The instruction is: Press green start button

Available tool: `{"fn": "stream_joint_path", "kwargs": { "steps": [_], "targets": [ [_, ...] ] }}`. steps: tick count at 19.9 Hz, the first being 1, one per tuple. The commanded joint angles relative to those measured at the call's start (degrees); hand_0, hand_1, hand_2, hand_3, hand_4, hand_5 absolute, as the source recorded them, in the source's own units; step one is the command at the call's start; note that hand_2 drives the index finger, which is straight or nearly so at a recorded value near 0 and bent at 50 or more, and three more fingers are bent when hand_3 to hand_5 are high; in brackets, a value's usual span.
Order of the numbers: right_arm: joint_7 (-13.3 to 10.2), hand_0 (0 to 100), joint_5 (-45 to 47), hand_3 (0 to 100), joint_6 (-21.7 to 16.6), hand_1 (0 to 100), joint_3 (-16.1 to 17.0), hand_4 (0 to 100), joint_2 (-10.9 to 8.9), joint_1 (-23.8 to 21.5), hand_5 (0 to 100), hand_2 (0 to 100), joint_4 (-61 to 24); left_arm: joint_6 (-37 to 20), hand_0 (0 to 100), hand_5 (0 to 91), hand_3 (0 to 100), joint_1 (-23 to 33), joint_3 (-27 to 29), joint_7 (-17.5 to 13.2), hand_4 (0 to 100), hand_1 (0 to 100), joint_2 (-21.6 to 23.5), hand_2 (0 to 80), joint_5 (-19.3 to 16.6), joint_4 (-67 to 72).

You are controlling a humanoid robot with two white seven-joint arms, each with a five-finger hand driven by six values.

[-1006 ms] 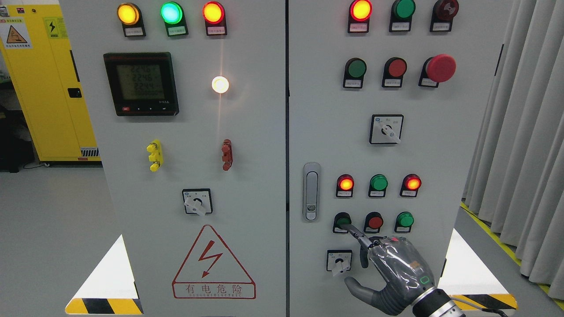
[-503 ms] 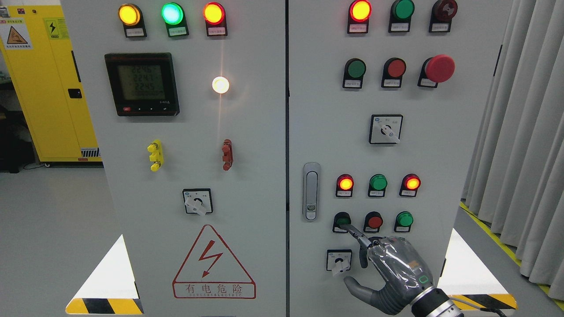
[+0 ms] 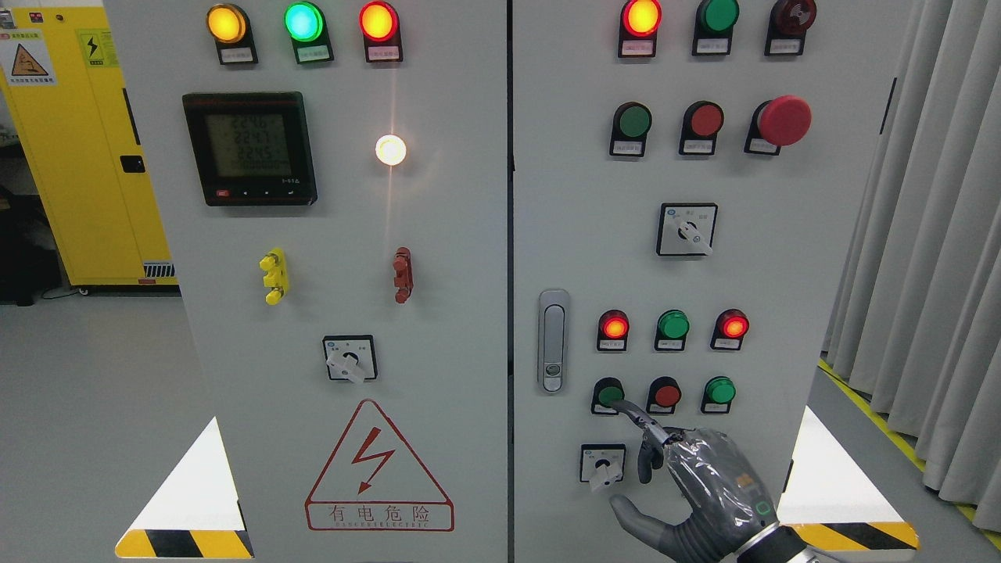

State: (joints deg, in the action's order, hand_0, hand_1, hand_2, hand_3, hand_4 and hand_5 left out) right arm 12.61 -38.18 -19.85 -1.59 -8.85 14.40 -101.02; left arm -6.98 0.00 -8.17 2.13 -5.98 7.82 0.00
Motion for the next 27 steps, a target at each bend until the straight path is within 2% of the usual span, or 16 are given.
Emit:
{"fn": "stream_joint_path", "kwargs": {
  "steps": [1,2,3,4,5,8,9,10,11,13,16,27],
  "targets": [
    [2.05,42,21.52,62,0.16,66,0.80,61,0.15,-5.07,49,3,-4.97,0.04,12,0.0,0,-0.97,0.00,-0.03,0,56,0.00,0.0,0.00,-1.58],
    [4.33,43,26.18,50,0.51,66,0.63,52,0.24,-6.82,42,3,-5.58,0.04,12,0.0,0,-0.97,0.00,-0.03,0,56,0.00,0.0,0.00,-1.58],
    [5.48,44,29.71,39,0.77,66,0.28,44,0.24,-8.32,35,2,-5.94,0.04,12,0.0,0,-0.97,0.00,-0.03,0,56,0.00,0.0,0.00,-1.58],
    [5.84,45,32.79,35,1.65,65,-0.07,41,0.15,-9.90,31,1,-6.37,0.04,12,0.0,0,-0.97,0.00,-0.03,0,56,0.00,0.0,0.00,-1.58],
    [5.93,47,35.51,21,3.05,64,-0.25,29,0.15,-11.48,23,0,-7.16,0.04,12,0.0,0,-0.97,0.00,-0.03,0,56,0.00,0.0,0.00,-1.58],
    [6.19,48,44.48,14,6.92,62,-1.48,23,0.15,-14.74,15,0,-10.15,0.04,12,0.0,0,-0.97,0.00,-0.03,0,56,0.00,0.0,0.00,-1.58],
    [6.28,50,47.38,4,7.89,59,-1.57,14,0.06,-15.62,7,0,-11.29,0.04,12,0.0,0,-0.97,0.00,-0.03,0,56,0.00,0.0,0.00,-1.58],
    [6.28,49,49.76,4,8.68,59,-1.57,14,-0.03,-16.59,7,0,-12.17,0.04,12,0.0,0,-0.97,0.00,-0.03,0,56,0.00,0.0,0.00,-1.58],
    [6.28,43,51.35,0,9.21,56,-1.66,5,-0.11,-17.21,0,0,-12.70,0.04,12,0.0,0,-0.97,0.00,-0.03,0,56,0.00,0.0,0.00,-1.58],
    [6.37,38,52.42,0,9.22,53,-2.36,0,-0.20,-17.65,0,0,-12.79,0.04,12,0.0,0,-0.97,0.00,-0.03,0,56,0.00,0.0,0.00,-1.58],
    [9.79,34,52.42,0,9.21,50,-2.80,0,-0.29,-19.14,0,0,-12.97,0.04,12,0.0,0,-0.97,0.00,-0.03,0,56,0.00,0.0,0.00,-1.58],
    [9.89,30,52.51,0,9.21,48,-2.98,0,0.06,-20.29,0,0,-12.53,0.04,12,0.0,0,-0.97,0.00,-0.03,0,56,0.00,0.0,0.00,-1.58]
  ]
}}
